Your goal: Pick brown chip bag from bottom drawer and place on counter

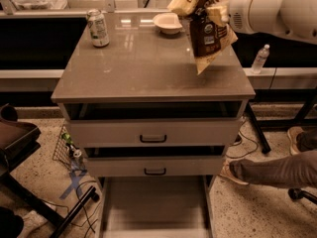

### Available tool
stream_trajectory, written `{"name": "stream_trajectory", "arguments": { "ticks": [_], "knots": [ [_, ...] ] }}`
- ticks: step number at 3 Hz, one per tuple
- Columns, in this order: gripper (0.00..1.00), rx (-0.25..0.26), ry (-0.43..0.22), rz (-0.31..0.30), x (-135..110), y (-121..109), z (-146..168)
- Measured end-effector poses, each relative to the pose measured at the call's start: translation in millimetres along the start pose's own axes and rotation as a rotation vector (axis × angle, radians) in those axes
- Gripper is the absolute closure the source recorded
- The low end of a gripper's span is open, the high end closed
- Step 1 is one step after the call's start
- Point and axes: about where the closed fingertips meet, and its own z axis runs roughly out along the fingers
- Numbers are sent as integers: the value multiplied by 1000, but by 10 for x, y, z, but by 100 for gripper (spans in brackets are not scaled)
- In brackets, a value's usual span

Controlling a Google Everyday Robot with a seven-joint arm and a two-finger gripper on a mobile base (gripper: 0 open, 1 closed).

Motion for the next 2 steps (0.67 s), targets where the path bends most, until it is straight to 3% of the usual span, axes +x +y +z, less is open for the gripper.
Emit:
{"name": "stream_trajectory", "arguments": {
  "ticks": [2],
  "knots": [
    [59,-7,1,1,32,19,51]
  ]
}}
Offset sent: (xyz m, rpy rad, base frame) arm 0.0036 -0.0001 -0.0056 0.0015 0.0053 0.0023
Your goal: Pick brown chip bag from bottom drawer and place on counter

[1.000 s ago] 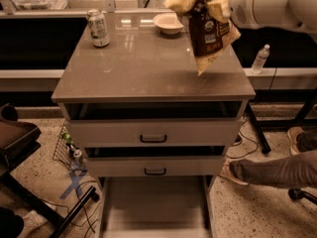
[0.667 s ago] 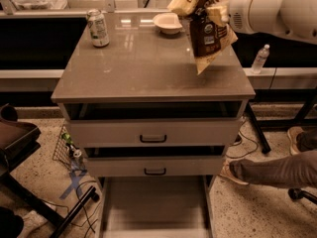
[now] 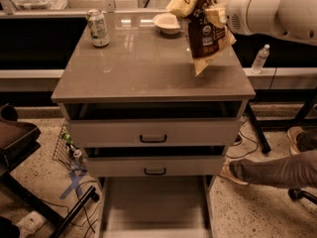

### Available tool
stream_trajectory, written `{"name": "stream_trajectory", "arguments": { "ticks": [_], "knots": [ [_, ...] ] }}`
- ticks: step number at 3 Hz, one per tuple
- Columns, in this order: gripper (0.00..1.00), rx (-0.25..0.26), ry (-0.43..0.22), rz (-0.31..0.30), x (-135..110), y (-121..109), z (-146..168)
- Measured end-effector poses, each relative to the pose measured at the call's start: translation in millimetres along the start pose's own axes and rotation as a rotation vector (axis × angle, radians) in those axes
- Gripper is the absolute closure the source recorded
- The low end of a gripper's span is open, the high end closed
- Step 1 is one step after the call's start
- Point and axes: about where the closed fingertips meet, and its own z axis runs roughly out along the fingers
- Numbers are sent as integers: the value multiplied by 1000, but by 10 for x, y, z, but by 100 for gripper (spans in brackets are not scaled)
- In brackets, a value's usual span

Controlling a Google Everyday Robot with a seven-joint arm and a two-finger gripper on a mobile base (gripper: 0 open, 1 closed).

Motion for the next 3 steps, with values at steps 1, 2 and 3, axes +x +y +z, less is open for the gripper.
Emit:
{"name": "stream_trajectory", "arguments": {
  "ticks": [1,2,3],
  "knots": [
    [28,-3,-1,-2,-15,22,11],
    [5,-6,-2,-3,-25,35,17],
    [0,-7,-3,-3,-32,45,22]
  ]
}}
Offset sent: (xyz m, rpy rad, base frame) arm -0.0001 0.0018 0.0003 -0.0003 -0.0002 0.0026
